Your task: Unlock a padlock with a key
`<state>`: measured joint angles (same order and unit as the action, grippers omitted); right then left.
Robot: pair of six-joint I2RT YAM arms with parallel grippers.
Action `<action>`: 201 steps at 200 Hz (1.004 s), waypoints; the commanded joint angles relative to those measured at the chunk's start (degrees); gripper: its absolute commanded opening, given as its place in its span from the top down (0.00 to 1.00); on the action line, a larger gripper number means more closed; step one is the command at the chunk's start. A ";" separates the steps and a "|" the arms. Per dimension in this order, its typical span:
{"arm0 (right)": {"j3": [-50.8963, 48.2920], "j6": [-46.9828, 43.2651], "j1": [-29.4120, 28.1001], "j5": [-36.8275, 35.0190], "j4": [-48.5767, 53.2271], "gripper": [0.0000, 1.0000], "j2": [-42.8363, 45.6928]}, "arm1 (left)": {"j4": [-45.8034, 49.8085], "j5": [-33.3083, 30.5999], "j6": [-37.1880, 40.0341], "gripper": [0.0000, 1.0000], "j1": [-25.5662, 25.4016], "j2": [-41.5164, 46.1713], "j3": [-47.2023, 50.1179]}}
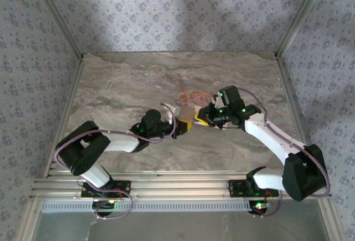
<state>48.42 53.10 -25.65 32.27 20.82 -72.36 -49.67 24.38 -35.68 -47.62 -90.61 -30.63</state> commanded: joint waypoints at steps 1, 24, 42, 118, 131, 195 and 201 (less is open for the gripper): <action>0.90 -0.88 -0.58 0.95 -1.37 1.00 1.62 | -2.98 1.49 -0.23 1.00 0.11 -0.51 -1.24; 0.82 -0.89 -0.68 0.95 -1.26 1.00 1.64 | -3.13 2.03 -0.26 1.00 0.12 -1.10 -2.14; 0.66 -0.89 -0.74 0.95 -1.31 1.00 1.66 | -3.80 2.34 -0.35 1.00 0.07 -1.48 -2.31; 1.07 -2.59 -1.69 3.32 -0.25 1.00 0.18 | -3.71 2.60 -1.71 1.00 1.19 -3.32 -4.61; 1.29 -3.64 -1.81 3.63 0.78 1.00 0.02 | -4.93 2.43 -2.10 1.00 1.97 -3.35 -4.35; 2.84 -8.04 -2.41 3.54 6.59 1.00 -1.16 | -5.57 3.46 0.99 1.00 2.71 -3.65 -6.12; 2.73 -7.68 -2.54 3.59 6.16 1.00 -1.33 | -5.63 3.16 1.44 1.00 2.24 -3.77 -6.37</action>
<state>50.09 47.86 -26.02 30.85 23.90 -73.23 -50.09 29.41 -36.03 -45.69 -93.97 -33.36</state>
